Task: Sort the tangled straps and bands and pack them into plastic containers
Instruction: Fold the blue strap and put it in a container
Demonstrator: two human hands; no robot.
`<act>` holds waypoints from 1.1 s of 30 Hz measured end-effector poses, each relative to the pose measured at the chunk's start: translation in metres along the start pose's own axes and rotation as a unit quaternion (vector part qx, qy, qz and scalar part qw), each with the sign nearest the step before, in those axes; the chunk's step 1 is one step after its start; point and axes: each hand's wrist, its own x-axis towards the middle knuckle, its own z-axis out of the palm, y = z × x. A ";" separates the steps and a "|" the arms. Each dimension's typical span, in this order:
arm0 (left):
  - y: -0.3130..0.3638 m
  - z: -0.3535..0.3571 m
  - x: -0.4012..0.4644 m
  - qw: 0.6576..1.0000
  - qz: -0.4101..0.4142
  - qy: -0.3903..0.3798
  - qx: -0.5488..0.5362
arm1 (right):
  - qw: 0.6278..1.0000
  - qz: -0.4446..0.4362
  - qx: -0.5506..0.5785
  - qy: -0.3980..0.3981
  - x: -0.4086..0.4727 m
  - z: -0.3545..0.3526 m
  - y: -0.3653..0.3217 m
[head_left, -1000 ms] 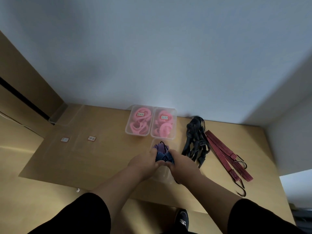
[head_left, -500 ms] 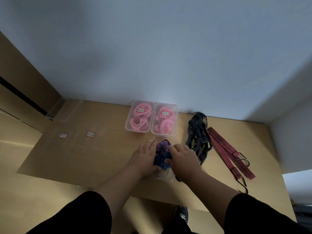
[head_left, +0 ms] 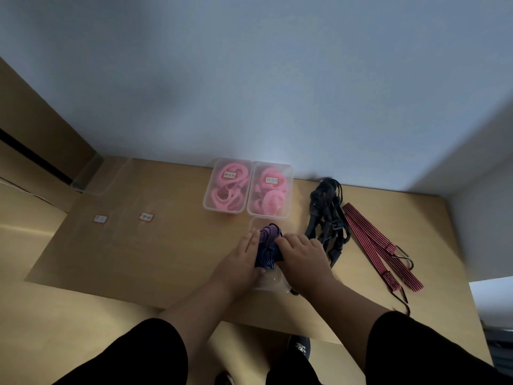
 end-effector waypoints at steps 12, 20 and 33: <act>0.005 -0.005 0.001 0.995 -0.019 0.012 0.100 | 0.998 0.001 0.065 -0.002 -0.001 -0.007 0.005; 0.038 -0.033 0.011 0.989 0.016 0.054 0.140 | 0.995 0.031 0.093 0.037 -0.015 -0.032 0.051; 0.159 0.004 0.066 0.979 0.141 0.010 0.150 | 0.964 0.234 0.105 -0.064 -0.082 -0.050 0.182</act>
